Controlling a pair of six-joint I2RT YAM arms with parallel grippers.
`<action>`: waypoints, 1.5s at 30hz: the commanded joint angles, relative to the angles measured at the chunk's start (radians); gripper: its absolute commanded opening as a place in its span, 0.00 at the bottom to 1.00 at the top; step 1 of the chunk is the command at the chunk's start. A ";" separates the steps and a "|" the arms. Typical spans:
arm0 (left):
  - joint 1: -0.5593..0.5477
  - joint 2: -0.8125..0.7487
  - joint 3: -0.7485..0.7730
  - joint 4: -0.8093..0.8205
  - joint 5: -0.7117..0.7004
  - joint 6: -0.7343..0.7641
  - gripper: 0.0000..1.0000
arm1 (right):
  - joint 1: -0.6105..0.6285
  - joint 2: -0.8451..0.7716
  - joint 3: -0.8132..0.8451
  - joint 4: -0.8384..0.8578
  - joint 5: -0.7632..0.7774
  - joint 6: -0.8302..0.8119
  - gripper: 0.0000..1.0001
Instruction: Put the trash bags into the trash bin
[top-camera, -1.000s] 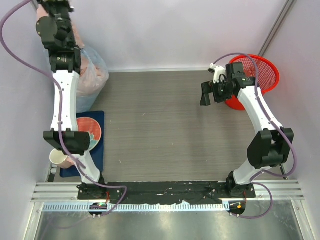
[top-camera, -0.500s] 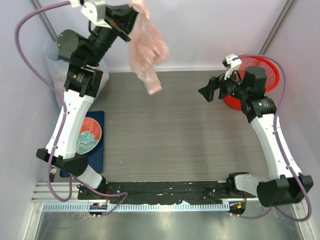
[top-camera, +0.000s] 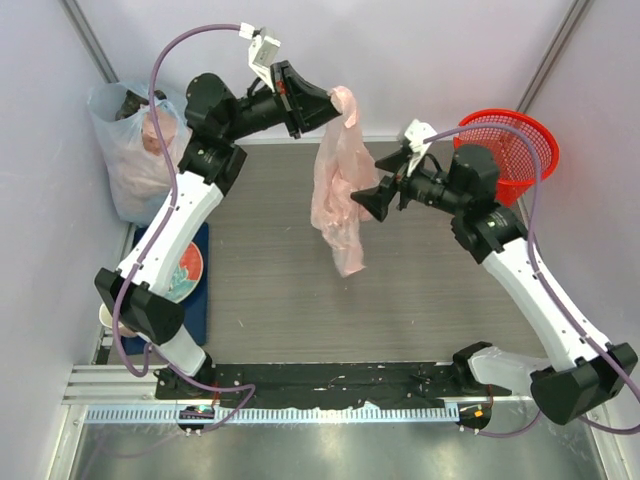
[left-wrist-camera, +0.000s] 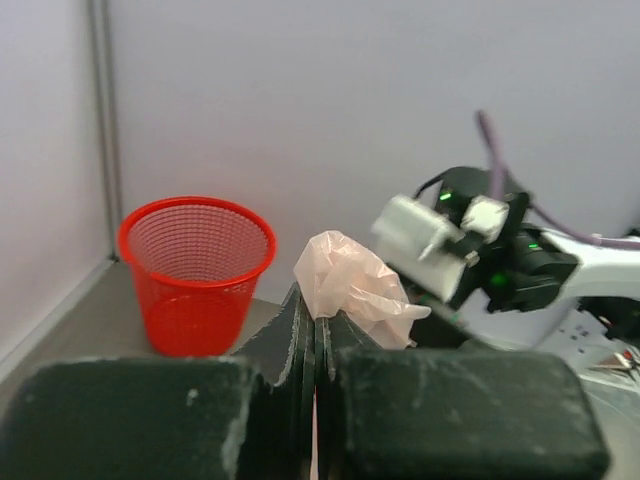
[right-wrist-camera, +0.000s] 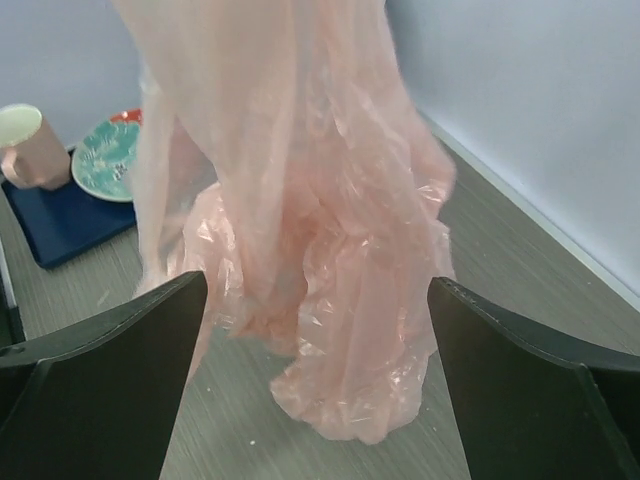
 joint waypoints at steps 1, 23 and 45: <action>-0.018 -0.034 0.001 0.164 0.156 -0.124 0.00 | 0.040 0.045 -0.055 0.074 0.053 -0.120 0.99; -0.003 0.047 0.106 0.027 0.101 -0.132 0.00 | 0.040 0.056 -0.113 0.103 0.035 -0.118 0.03; 0.311 -0.196 -0.397 -0.325 0.003 0.110 0.98 | -0.044 -0.051 -0.188 -0.094 -0.009 0.417 0.01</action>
